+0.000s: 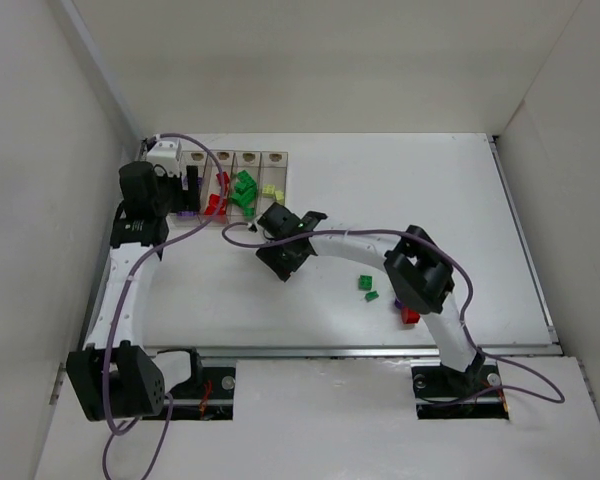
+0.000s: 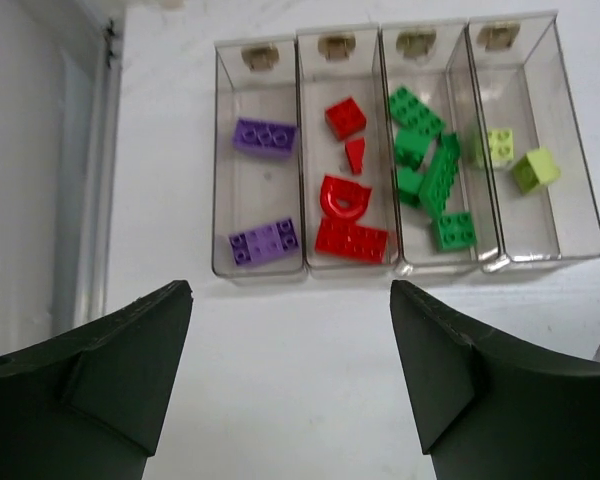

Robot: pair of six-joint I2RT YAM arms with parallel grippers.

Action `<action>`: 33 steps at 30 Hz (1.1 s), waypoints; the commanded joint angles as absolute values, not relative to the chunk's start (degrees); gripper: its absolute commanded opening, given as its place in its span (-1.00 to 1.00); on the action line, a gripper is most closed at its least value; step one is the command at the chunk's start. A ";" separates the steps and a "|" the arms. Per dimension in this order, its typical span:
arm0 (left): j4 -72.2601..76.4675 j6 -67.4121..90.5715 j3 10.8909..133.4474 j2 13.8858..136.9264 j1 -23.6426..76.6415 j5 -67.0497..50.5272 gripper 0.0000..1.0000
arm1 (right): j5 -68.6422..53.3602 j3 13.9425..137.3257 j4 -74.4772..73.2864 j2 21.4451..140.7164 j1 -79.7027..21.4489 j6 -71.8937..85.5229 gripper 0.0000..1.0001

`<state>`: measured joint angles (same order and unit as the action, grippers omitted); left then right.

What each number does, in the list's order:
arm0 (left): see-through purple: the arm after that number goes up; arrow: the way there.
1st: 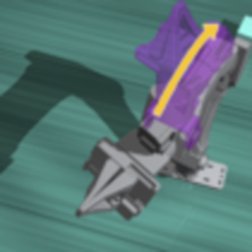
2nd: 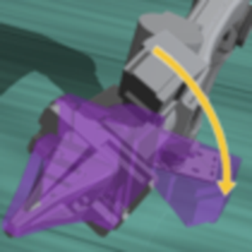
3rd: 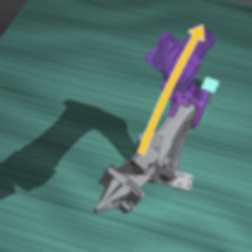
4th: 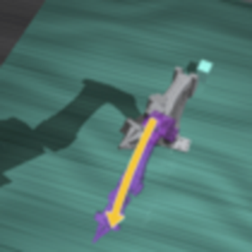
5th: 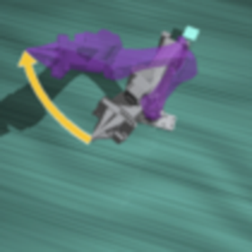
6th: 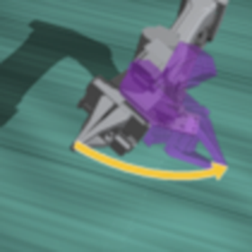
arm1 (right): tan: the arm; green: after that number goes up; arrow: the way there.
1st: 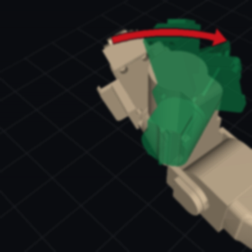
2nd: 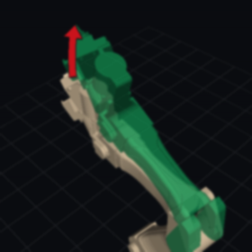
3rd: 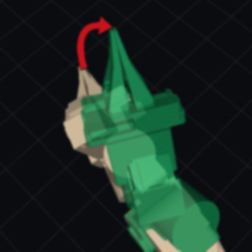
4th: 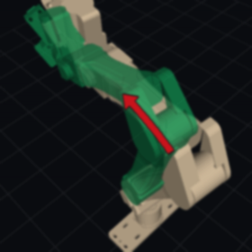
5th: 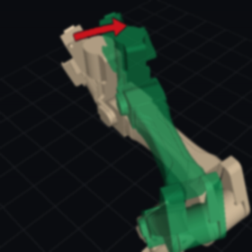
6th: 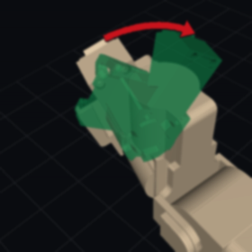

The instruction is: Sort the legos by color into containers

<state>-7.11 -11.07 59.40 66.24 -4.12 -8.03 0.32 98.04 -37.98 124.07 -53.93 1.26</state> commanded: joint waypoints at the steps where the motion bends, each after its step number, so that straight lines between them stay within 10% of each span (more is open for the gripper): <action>1: -7.21 -8.17 57.22 63.29 -3.96 -7.65 0.56 | -0.88 102.04 -38.23 122.87 -53.61 -0.26 0.20; 14: -7.73 -8.17 56.69 60.29 -3.96 -8.70 0.56 | -3.43 98.70 -36.56 123.57 -54.84 -0.26 -0.12; 22: -9.40 -8.87 56.16 59.77 -3.96 -10.46 0.56 | -3.96 99.40 -36.56 125.24 -54.84 -0.26 -0.82; 24: -9.40 -9.49 56.16 59.77 -3.96 -12.21 0.56 | -3.96 99.93 -36.56 125.24 -54.84 -0.26 -0.79; 28: -10.02 -10.02 56.16 59.77 -3.96 -13.44 0.56 | -3.96 101.25 -37.88 125.95 -54.84 -0.26 0.06; 33: -10.02 -10.02 56.16 59.77 -3.96 -13.97 0.56 | -5.10 100.72 -37.35 124.54 -54.84 -0.26 0.06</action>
<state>-10.66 -9.61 56.55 61.63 -4.12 -12.23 -3.77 98.96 -38.59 125.36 -54.46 -0.19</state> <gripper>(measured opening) 0.775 0.528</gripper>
